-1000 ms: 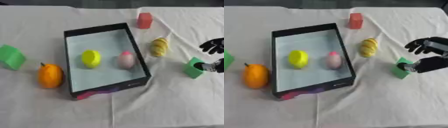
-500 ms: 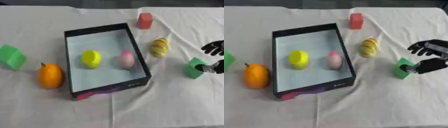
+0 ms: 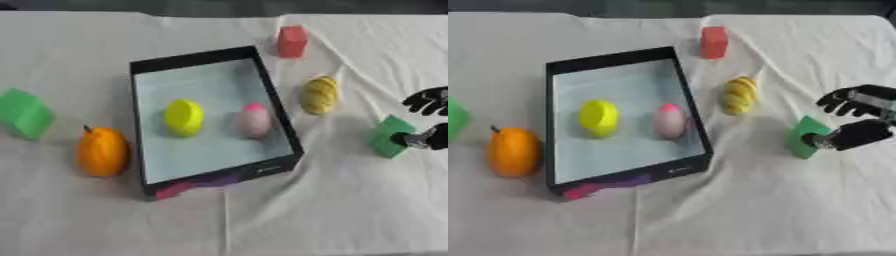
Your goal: Pick up objects on the table and place them in the box.
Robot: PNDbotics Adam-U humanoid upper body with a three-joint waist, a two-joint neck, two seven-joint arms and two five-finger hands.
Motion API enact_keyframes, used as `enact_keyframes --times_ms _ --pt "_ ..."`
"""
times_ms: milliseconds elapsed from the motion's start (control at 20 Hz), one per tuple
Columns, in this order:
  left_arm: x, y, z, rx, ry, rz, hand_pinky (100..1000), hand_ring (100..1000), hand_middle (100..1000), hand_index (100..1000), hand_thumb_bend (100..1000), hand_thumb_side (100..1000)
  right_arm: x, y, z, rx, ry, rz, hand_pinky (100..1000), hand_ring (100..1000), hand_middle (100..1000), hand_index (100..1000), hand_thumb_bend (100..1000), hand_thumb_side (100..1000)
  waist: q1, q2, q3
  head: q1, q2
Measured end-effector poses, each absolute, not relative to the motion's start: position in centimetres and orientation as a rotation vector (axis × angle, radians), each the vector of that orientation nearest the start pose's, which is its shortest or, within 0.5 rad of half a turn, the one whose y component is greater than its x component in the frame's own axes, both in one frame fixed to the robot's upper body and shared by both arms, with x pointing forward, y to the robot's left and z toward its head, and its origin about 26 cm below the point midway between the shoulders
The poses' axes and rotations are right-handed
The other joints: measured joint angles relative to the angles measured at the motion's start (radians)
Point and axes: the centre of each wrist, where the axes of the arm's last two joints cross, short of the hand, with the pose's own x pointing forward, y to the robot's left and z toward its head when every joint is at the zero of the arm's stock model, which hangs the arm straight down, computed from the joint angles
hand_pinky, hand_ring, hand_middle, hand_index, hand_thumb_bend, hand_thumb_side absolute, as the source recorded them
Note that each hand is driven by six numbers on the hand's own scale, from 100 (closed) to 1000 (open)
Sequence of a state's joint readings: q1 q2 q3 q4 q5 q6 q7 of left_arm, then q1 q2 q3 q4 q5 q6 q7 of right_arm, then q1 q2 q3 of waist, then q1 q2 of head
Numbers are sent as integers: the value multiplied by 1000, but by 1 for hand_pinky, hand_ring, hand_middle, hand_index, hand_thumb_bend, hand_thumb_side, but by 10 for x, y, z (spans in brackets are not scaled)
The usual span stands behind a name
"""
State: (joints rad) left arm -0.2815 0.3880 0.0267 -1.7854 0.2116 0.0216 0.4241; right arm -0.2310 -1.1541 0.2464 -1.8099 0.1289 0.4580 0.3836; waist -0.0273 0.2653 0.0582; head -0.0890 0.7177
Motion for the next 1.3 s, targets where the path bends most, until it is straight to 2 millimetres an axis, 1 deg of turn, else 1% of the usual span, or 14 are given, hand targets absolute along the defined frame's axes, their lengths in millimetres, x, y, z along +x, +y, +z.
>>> enact_keyframes --times_ms 300,600,850,1100,1200,1250,1300 --pt "326 296 157 314 -2048 192 717 796 667 741 104 823 304 -370 209 -696 -996 1195 885 859 814 896 448 445 0 0 5 0 0" --pt "327 293 157 297 -2048 194 717 797 665 741 105 821 312 -371 202 -700 -954 1220 850 828 795 879 448 468 0 0 12 0 -2" --pt "327 293 157 290 -2050 190 718 797 659 740 105 821 320 -374 197 -711 -929 1218 792 770 743 831 451 423 0 0 16 0 -8" --pt "327 291 157 284 -2049 182 718 798 655 740 105 821 324 -375 193 -709 -929 1203 777 752 725 815 451 386 0 0 17 0 -9" --pt "327 291 157 283 -2049 181 718 798 653 740 104 821 325 -375 193 -706 -931 1203 745 715 691 785 450 336 0 0 17 0 -9" --pt "327 291 157 282 -2048 180 718 799 651 740 103 820 325 -375 192 -700 -933 1203 731 682 660 757 441 311 0 0 17 0 -9" --pt "327 291 157 282 -2048 179 718 799 651 740 103 819 325 -374 192 -693 -936 1200 730 668 647 744 419 291 0 0 17 0 -9"
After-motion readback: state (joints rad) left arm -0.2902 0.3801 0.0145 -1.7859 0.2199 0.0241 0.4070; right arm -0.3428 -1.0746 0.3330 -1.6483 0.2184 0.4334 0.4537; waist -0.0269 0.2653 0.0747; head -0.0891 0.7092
